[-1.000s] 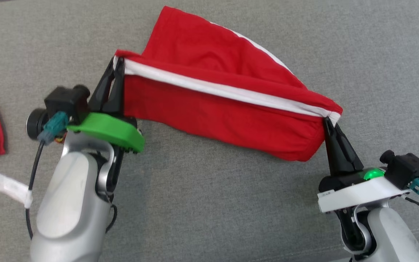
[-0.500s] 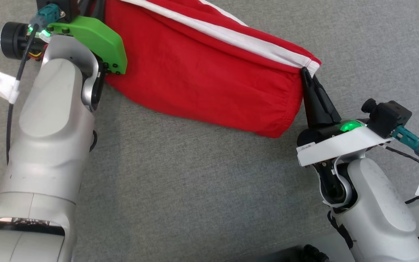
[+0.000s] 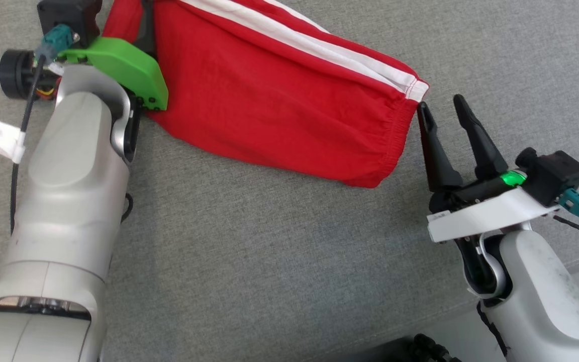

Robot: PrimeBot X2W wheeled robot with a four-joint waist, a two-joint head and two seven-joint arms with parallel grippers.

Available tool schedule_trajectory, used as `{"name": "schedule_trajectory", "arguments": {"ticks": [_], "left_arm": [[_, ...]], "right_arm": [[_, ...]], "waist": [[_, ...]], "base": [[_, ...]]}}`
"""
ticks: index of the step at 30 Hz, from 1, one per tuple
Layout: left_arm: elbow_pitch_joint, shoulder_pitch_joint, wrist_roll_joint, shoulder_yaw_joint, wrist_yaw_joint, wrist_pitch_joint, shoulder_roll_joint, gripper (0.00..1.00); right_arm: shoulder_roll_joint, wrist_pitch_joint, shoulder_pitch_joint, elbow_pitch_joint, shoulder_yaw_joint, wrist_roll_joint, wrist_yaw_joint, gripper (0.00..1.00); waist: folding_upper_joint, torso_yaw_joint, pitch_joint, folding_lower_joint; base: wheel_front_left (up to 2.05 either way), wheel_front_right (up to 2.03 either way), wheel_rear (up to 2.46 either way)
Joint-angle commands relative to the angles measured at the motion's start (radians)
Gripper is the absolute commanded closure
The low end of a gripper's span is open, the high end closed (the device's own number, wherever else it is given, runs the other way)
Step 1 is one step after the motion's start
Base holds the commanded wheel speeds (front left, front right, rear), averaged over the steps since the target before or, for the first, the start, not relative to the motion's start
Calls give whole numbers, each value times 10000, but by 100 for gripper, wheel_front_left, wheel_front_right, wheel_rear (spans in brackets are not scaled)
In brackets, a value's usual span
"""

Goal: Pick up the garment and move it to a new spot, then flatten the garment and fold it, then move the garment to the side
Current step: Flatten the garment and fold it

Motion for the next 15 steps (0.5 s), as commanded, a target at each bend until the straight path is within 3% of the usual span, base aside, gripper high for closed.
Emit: {"name": "schedule_trajectory", "arguments": {"ticks": [1,3,7,15], "left_arm": [[-148,403,-36,67,138,-106,86,0],[-587,798,-68,188,325,-184,139,0],[-2817,2178,130,684,939,-183,265,0],[-6870,5586,502,1363,1667,-188,169,0]], "right_arm": [[-75,-28,239,-200,-179,-170,-11,0],[-136,-28,514,-520,-469,-455,-11,0],[-222,-28,948,-1145,-1109,-971,-11,0],[-456,-27,1384,-1760,-1629,-1636,-11,0]], "waist": [[0,153,-215,0],[0,231,-366,0],[0,424,-700,0],[0,965,-1572,0]], "base": [[0,0,0],[0,0,0],[0,0,0],[0,0,0]]}}
